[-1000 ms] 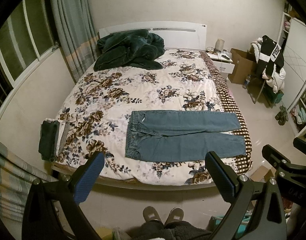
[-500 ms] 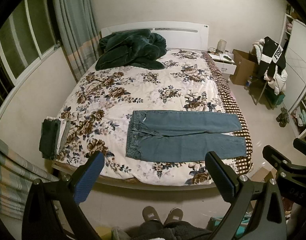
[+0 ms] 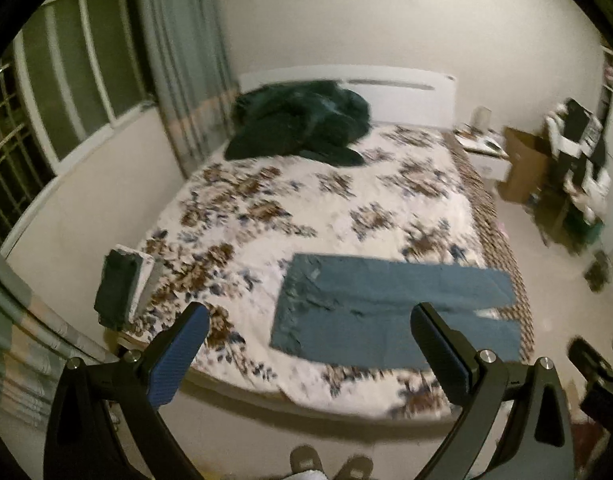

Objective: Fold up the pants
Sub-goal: 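Lower both tools onto the jeans, left at the waistband, right at the leg hems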

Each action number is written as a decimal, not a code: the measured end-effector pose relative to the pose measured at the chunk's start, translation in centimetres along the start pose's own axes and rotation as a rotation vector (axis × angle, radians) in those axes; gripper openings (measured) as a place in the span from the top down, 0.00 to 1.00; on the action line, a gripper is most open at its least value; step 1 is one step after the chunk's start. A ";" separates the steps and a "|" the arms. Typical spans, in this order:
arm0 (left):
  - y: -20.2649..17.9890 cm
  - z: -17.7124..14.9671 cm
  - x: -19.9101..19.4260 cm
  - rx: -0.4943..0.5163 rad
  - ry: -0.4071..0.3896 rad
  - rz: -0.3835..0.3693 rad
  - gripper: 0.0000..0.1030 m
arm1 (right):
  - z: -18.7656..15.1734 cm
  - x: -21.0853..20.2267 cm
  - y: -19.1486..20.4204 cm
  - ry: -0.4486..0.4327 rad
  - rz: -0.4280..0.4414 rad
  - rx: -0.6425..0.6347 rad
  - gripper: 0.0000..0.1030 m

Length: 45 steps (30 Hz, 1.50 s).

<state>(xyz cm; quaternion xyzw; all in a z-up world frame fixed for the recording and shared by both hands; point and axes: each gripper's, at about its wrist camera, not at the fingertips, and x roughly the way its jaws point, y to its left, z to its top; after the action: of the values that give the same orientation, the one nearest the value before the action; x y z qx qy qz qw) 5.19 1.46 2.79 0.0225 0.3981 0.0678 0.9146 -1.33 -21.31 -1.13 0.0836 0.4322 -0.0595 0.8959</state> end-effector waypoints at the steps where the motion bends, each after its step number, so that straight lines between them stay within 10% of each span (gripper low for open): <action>1: -0.1 0.5 0.9 -0.007 0.008 0.011 0.00 | 0.8 1.3 -1.0 0.000 0.000 0.015 0.00; 12: -4.8 4.0 20.7 -0.048 0.226 0.066 0.00 | 8.8 20.6 -7.9 0.082 -0.109 0.173 0.00; 34: -5.3 2.1 72.7 -0.454 0.756 0.181 0.00 | 16.6 77.5 -17.3 0.445 -0.295 0.507 0.00; 41: -4.6 -0.5 79.8 -0.561 0.862 0.184 0.17 | 16.6 85.5 -20.5 0.513 -0.392 0.561 0.00; 45: -4.9 -0.4 78.6 -0.565 0.772 0.201 0.35 | 16.9 88.3 -22.3 0.556 -0.430 0.625 0.00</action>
<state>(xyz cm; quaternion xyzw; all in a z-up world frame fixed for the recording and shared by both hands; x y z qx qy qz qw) 58.38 7.77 -54.97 -0.2149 0.6701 0.2646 0.6594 62.25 -49.58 -62.26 0.2706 0.6245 -0.3463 0.6456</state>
